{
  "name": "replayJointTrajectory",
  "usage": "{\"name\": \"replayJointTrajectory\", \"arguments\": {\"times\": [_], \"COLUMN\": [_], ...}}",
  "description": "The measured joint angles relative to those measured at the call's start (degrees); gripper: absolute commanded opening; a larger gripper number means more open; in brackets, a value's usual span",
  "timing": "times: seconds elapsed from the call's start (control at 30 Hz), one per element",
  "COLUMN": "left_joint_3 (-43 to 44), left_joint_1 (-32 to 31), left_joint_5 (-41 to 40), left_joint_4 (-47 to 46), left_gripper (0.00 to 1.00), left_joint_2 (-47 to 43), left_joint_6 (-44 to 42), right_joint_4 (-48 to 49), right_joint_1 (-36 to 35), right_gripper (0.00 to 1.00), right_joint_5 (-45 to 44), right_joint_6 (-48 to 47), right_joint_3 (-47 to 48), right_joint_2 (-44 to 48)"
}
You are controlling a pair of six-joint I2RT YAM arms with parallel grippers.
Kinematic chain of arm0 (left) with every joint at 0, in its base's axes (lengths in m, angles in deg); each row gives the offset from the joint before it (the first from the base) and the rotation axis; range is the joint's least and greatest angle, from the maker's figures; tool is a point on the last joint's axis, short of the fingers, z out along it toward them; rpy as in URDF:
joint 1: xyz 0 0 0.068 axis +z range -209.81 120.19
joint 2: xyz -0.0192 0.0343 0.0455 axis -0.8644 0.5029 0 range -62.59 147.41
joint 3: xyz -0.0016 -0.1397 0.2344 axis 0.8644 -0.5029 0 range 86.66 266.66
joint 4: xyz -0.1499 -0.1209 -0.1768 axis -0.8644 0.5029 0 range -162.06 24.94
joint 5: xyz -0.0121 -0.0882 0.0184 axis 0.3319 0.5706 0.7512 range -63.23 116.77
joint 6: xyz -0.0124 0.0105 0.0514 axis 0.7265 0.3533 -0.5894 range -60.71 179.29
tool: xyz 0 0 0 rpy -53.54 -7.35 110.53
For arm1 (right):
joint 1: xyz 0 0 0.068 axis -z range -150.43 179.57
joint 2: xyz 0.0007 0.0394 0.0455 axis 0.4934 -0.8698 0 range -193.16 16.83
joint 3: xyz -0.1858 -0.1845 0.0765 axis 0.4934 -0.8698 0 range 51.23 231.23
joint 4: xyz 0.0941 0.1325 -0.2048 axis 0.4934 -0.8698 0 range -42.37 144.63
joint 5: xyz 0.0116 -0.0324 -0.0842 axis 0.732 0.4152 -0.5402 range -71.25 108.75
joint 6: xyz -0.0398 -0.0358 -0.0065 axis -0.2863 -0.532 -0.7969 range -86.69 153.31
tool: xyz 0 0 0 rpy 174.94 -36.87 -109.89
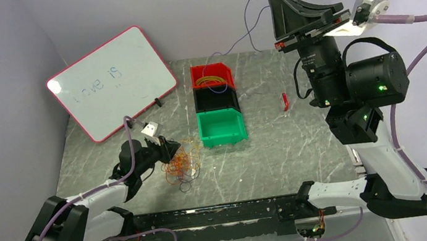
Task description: Untangle the cables
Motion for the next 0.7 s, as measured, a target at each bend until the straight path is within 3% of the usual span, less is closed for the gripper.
{"name": "replayJointTrajectory", "arguments": {"times": [0.17, 0.4, 0.47, 0.7], "left_joint_3": [1.38, 7.82, 9.64, 15.85], "left_joint_1": [-0.02, -0.02, -0.02, 0.0], "left_joint_5": [-1.66, -4.87, -6.05, -10.1], "left_joint_4": [4.17, 12.35, 15.02, 25.66], "left_gripper": [0.45, 0.67, 0.83, 0.88], "left_joint_2": [-1.75, -10.64, -12.81, -17.53], "left_joint_6": [0.42, 0.26, 0.15, 0.07], "right_joint_4": [-1.95, -6.25, -7.56, -11.54], "right_joint_1": [0.0, 0.0, 0.0, 0.0], "right_gripper": [0.0, 0.0, 0.0, 0.0], "right_joint_5": [-0.98, -3.65, -4.66, -6.47], "right_joint_6": [-0.17, 0.66, 0.92, 2.25], "right_joint_3": [-0.44, -6.4, -7.82, -8.72], "right_joint_2": [-0.17, 1.33, 2.01, 3.13]}}
